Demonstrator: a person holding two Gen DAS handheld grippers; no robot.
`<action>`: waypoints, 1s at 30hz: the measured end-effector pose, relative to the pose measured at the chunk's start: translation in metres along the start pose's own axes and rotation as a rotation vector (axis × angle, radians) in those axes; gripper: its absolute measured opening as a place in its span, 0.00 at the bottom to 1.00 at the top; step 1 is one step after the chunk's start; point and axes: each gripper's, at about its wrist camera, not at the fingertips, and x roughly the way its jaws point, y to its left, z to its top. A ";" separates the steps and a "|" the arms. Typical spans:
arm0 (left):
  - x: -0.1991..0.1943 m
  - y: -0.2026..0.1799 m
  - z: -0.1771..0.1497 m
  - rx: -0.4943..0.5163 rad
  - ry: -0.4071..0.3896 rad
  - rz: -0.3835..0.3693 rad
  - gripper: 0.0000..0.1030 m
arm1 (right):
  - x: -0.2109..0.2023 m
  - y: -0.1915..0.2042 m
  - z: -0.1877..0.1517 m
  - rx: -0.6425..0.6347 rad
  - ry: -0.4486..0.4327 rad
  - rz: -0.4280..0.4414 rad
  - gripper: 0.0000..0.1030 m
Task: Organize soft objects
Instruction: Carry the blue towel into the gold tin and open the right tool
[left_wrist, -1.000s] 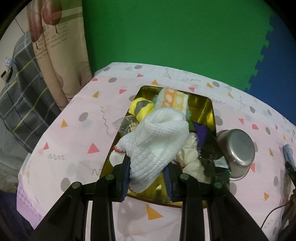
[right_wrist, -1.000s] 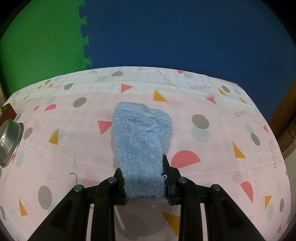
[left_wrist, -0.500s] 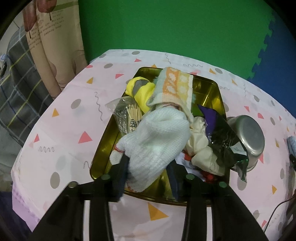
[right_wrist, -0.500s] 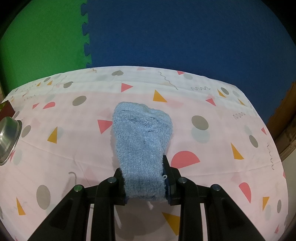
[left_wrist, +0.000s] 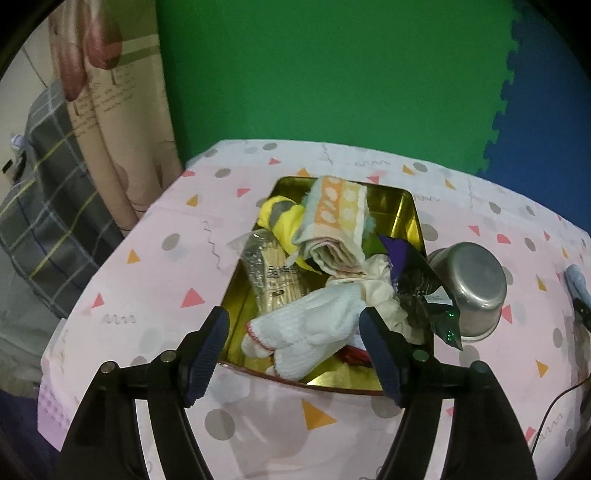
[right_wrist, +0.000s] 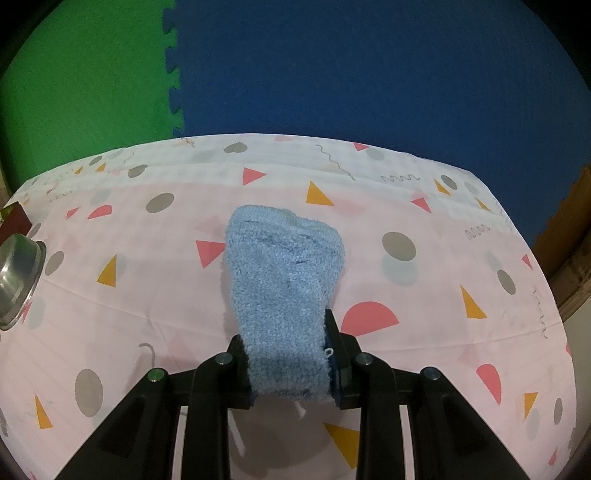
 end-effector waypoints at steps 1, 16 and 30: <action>-0.004 0.002 -0.002 -0.012 -0.011 0.007 0.68 | -0.001 0.001 0.000 -0.003 -0.005 -0.002 0.26; -0.021 0.034 -0.023 -0.153 -0.050 0.083 0.76 | -0.052 0.066 0.008 -0.066 -0.066 0.162 0.26; -0.027 0.046 -0.038 -0.155 -0.065 0.148 0.77 | -0.108 0.179 0.032 -0.187 -0.121 0.372 0.26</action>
